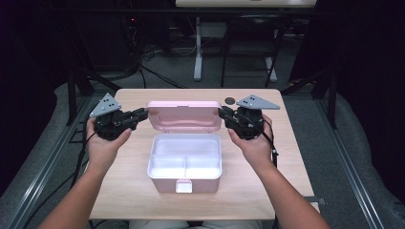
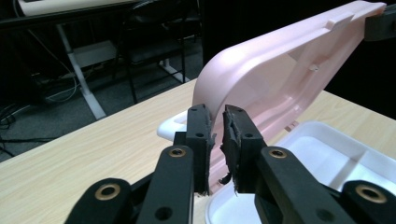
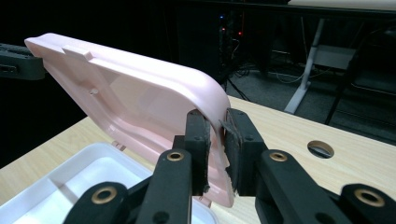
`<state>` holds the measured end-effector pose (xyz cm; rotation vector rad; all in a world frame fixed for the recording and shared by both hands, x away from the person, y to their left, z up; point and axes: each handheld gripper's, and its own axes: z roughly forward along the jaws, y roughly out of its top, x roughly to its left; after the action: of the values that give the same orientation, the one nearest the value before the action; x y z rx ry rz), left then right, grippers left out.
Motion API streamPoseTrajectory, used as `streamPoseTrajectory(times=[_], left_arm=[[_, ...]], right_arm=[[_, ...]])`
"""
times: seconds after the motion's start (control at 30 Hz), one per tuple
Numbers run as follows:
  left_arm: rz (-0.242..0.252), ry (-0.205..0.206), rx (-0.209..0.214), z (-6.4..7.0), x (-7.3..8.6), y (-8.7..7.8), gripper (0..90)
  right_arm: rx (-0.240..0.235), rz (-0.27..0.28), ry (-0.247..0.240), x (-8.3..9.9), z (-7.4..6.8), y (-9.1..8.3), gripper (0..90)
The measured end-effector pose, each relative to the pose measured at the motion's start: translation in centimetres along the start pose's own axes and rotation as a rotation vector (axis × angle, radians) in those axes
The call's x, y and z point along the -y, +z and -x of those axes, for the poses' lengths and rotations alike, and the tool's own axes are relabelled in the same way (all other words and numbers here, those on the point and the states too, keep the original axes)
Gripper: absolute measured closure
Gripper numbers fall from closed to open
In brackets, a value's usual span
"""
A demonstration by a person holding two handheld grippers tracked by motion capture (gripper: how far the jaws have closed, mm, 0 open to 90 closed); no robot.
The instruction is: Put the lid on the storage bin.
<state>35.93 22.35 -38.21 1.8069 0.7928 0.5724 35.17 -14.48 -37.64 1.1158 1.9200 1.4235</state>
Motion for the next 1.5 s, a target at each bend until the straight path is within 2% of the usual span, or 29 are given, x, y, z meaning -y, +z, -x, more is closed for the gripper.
streamPoseTrajectory(times=[0.27, 0.43, 0.83, 0.93, 1.13, 1.5], left_arm=[[-0.001, 0.002, 0.014, 0.5, 0.5, -0.6, 75.7], [-0.012, 0.018, 0.016, 1.0, 0.8, -1.0, 74.8], [-0.029, 0.020, 0.058, 1.6, 2.2, -2.2, 72.0], [-0.032, 0.041, 0.052, 2.0, 2.4, -2.6, 70.8], [-0.019, 0.028, 0.061, 2.1, 2.9, -3.1, 70.1], [-0.026, 0.030, 0.071, 2.5, 4.0, -3.4, 70.1]], right_arm=[[-0.025, -0.002, 0.010, 0.4, -0.2, -0.7, 78.5], [-0.038, -0.001, 0.022, 0.8, -0.2, -1.1, 77.8], [-0.072, -0.002, 0.025, 2.1, -0.7, -2.3, 77.6], [-0.080, -0.002, 0.026, 2.4, -0.8, -2.5, 77.6], [-0.105, -0.008, 0.040, 3.2, -0.9, -2.9, 77.4], [-0.104, -0.029, 0.009, 4.5, -1.4, -3.3, 76.5]])
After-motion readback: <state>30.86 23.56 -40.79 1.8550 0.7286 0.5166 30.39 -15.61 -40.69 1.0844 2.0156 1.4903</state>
